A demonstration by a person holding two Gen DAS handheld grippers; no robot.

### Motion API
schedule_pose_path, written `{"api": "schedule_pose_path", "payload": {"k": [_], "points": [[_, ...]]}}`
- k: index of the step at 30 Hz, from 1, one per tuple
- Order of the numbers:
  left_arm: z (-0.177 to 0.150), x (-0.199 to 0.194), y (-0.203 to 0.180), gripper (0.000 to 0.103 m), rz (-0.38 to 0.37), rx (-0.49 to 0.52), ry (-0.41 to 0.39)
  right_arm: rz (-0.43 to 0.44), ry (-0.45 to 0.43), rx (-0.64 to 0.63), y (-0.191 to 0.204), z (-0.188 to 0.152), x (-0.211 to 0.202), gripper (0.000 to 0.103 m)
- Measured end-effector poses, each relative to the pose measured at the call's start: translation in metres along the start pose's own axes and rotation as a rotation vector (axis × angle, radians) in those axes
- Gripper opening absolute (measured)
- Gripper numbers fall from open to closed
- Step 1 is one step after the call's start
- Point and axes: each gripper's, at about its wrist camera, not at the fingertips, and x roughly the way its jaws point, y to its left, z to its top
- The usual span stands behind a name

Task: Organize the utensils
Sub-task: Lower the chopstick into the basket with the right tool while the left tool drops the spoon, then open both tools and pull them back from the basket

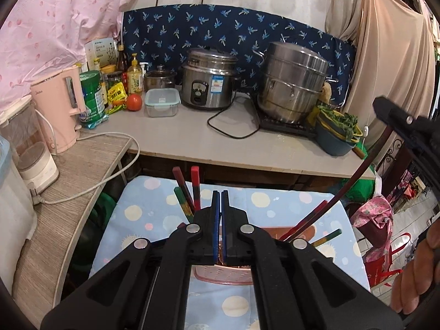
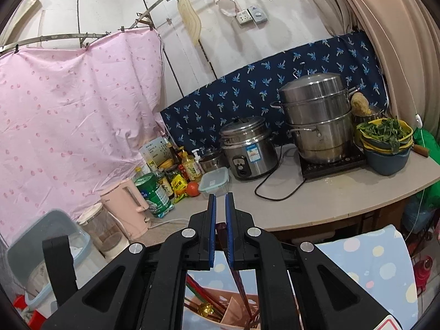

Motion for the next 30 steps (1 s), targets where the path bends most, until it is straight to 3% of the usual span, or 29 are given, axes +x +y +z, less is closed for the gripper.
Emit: {"api": "schedule_pose_path", "payload": {"k": [9, 12, 17, 30], "points": [[-0.010, 0.011, -0.002, 0.001, 0.018, 0.003, 0.000, -0.013, 0.107, -0.015, -0.011, -0.032, 0.022, 0.007], [-0.010, 0.008, -0.003, 0.002, 0.024, -0.003, -0.018, -0.018, 0.103, -0.020, -0.011, -0.036, 0.019, 0.010], [-0.011, 0.001, -0.002, 0.023, 0.042, -0.002, -0.031, -0.019, 0.106, -0.021, -0.011, -0.038, 0.008, 0.011], [-0.038, -0.029, -0.006, 0.033, 0.085, 0.024, -0.039, -0.046, 0.130, -0.078, -0.002, -0.069, -0.036, 0.019]]}}
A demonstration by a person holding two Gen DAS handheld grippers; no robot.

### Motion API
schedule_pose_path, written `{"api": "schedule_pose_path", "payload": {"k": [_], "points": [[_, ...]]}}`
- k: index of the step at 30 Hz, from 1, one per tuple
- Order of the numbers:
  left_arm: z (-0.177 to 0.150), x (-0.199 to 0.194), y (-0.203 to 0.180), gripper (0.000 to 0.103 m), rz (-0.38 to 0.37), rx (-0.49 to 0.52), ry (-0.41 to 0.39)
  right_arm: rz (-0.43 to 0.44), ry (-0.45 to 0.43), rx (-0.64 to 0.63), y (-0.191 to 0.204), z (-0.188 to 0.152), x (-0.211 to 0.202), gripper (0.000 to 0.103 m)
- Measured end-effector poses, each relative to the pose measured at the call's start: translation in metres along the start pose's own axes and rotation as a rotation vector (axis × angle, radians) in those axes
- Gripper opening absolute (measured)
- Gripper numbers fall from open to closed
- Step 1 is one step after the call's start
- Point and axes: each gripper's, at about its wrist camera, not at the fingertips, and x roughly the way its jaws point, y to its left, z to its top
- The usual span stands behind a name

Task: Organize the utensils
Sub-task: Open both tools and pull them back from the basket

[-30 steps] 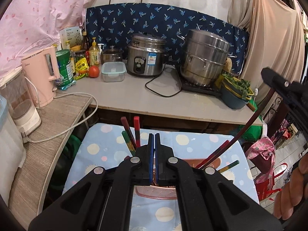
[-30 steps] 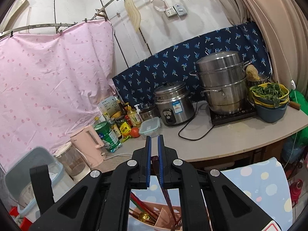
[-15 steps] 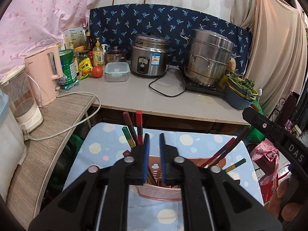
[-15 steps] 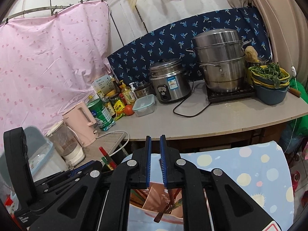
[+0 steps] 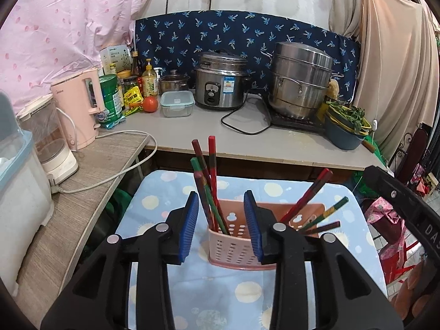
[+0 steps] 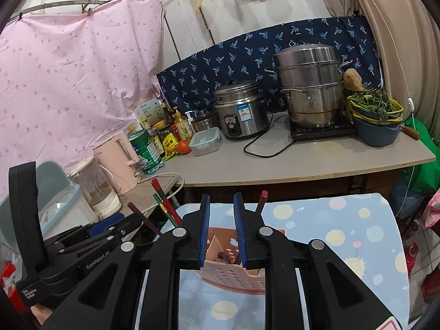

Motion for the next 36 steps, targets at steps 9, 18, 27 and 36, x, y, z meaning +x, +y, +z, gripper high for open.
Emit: {"api": "schedule_pose_path", "payload": {"k": [9, 18, 27, 36], "points": [[-0.024, -0.022, -0.007, 0.046, 0.027, 0.022, 0.000, -0.009, 0.049, -0.027, 0.007, -0.038, -0.024, 0.030], [-0.058, -0.037, -0.007, 0.048, 0.042, 0.012, 0.029, -0.046, 0.094, -0.043, 0.009, -0.077, -0.044, 0.030], [-0.090, -0.046, -0.007, 0.048, 0.069, 0.024, 0.055, -0.100, 0.131, -0.061, 0.013, -0.112, -0.060, 0.030], [-0.113, -0.054, -0.002, 0.049, 0.100, 0.012, 0.075, -0.161, 0.133, -0.059, 0.015, -0.130, -0.073, 0.042]]}}
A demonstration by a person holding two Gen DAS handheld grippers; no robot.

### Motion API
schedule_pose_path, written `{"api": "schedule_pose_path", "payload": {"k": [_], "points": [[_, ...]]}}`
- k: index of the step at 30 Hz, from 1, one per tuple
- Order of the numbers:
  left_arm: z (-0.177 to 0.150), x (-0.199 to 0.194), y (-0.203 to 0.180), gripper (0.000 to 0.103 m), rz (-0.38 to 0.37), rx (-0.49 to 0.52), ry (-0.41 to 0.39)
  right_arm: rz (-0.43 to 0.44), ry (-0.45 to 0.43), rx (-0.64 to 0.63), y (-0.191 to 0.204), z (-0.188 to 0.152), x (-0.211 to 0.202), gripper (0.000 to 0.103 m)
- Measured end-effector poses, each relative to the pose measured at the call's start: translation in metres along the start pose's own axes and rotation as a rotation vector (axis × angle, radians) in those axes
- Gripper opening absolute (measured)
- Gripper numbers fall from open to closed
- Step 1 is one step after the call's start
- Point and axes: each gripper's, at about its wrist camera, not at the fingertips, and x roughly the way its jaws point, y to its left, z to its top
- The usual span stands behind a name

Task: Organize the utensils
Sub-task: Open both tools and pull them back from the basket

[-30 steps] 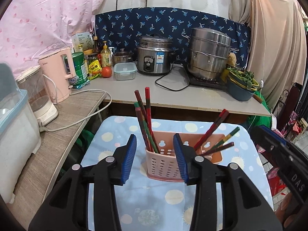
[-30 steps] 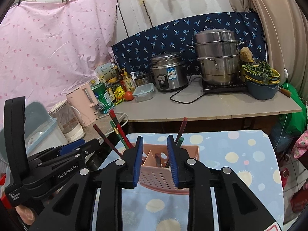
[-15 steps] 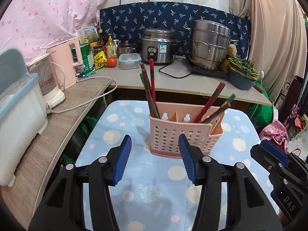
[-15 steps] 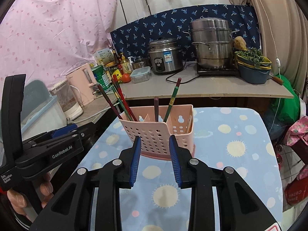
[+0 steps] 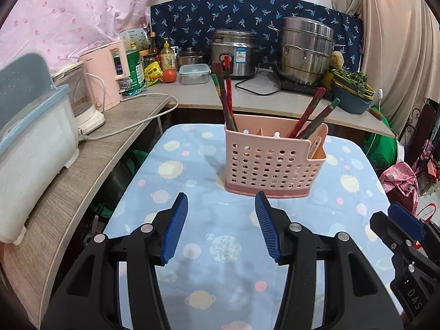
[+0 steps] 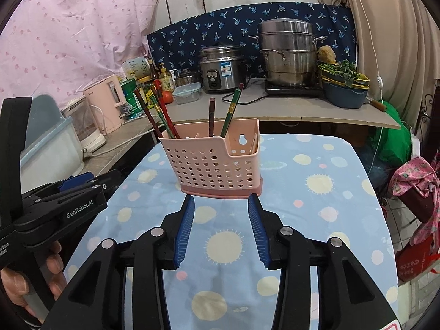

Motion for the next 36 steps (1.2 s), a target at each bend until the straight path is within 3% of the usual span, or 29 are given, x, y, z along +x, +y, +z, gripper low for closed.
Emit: {"api": "schedule_pose_path", "payload": {"k": [7, 18, 29, 34, 36], "points": [[-0.011, -0.003, 0.005, 0.052, 0.012, -0.013, 0.008, -0.009, 0.018, 0.010, 0.001, -0.010, -0.002, 0.048], [-0.024, -0.001, 0.006, 0.065, 0.019, -0.013, 0.029, -0.044, 0.044, -0.005, 0.004, -0.019, 0.002, 0.048], [-0.035, 0.005, 0.007, 0.074, 0.028, -0.016, 0.059, -0.083, 0.043, -0.016, 0.003, -0.026, 0.004, 0.063], [-0.037, 0.005, 0.006, 0.078, 0.034, -0.013, 0.063, -0.086, 0.047, -0.018, 0.002, -0.028, 0.005, 0.082], [-0.037, 0.006, 0.006, 0.080, 0.037, -0.013, 0.062, -0.087, 0.046, -0.021, 0.002, -0.028, 0.005, 0.085]]}}
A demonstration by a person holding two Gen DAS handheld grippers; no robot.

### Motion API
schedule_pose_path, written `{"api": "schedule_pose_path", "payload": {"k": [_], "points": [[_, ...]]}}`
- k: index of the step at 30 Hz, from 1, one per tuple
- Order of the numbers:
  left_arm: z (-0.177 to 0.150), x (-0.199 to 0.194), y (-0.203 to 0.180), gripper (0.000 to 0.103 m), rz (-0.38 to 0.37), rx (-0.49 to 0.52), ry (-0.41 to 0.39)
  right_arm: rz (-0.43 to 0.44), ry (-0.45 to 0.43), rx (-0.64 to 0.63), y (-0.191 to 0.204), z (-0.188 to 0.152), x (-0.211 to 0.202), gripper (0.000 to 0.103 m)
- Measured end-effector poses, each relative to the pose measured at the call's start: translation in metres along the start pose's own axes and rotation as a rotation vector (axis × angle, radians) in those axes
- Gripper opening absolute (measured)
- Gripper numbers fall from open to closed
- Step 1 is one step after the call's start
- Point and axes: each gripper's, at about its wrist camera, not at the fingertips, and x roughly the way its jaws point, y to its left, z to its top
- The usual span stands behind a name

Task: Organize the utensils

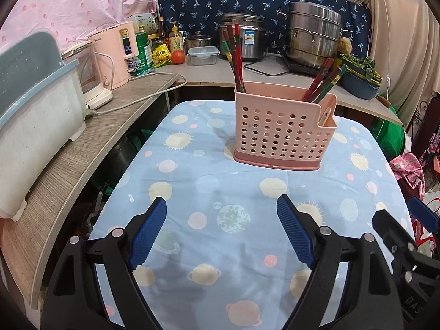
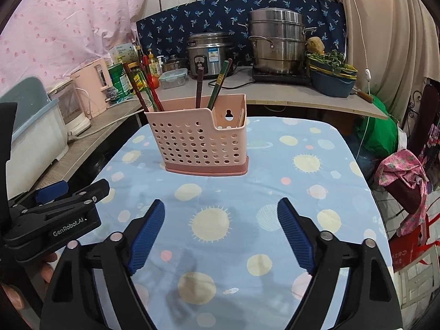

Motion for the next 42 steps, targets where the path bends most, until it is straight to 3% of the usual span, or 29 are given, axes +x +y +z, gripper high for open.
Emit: {"api": "schedule_pose_path", "payload": {"k": [8, 9, 10, 42], "points": [[-0.002, 0.000, -0.001, 0.088, 0.016, 0.014, -0.006, -0.019, 0.016, 0.009, -0.003, -0.002, 0.004, 0.086], [-0.002, 0.001, -0.001, 0.088, 0.016, 0.014, -0.005, -0.017, 0.016, 0.012, -0.004, -0.002, 0.005, 0.088], [-0.002, 0.001, -0.001, 0.088, 0.017, 0.014, -0.004, -0.017, 0.015, 0.018, -0.005, -0.003, 0.005, 0.098], [-0.007, 0.008, 0.002, 0.091, 0.055, 0.009, 0.009, -0.046, 0.041, 0.025, -0.005, -0.010, 0.014, 0.096]]}}
